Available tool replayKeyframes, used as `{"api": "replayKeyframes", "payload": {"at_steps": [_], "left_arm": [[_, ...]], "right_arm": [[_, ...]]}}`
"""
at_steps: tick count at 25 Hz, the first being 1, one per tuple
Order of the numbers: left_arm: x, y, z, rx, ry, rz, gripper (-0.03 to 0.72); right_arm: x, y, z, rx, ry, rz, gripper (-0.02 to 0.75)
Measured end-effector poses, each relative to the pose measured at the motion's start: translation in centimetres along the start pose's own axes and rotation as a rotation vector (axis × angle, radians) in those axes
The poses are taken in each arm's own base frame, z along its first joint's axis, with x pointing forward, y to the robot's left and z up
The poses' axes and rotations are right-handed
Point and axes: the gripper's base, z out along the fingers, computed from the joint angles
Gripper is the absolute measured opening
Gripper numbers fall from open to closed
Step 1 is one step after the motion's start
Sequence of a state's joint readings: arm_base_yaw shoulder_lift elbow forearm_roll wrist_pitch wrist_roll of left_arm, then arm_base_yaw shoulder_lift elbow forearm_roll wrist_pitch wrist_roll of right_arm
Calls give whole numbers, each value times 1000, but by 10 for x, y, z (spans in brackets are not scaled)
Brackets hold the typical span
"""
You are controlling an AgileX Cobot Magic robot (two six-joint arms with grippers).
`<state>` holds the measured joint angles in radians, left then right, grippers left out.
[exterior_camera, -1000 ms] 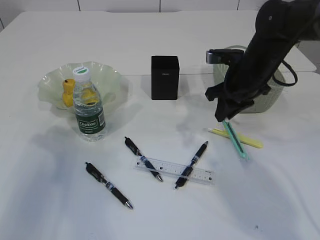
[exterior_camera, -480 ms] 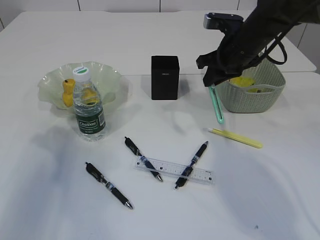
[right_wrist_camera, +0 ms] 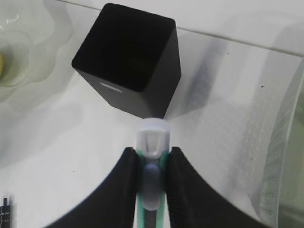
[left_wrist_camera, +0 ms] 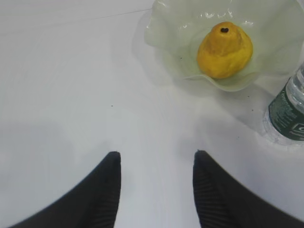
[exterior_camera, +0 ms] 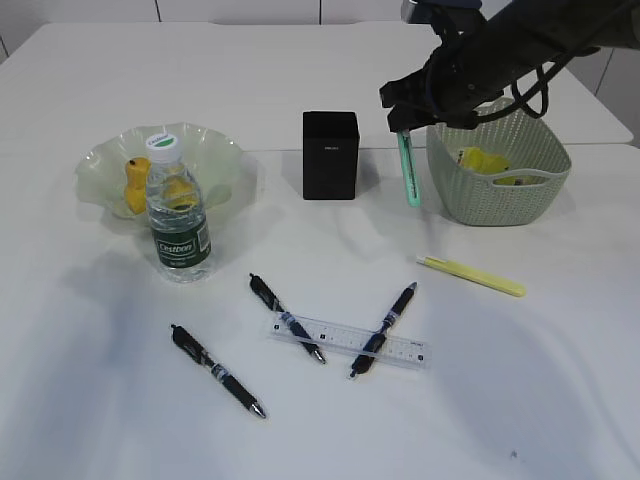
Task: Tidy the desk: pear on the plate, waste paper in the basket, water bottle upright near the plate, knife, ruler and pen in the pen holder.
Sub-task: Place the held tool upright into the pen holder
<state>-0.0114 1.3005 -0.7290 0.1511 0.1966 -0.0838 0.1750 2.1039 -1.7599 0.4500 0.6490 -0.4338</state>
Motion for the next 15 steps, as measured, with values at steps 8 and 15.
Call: {"api": "replayKeyframes", "payload": {"at_steps": [8,15], "left_arm": [[0,0,0,0,0,0,348],[0,0,0,0,0,0,348]], "right_arm": [[-5,2,0,-23,-57,-34,126],[-12,6,-1,-59,-131,-80,126]]}}
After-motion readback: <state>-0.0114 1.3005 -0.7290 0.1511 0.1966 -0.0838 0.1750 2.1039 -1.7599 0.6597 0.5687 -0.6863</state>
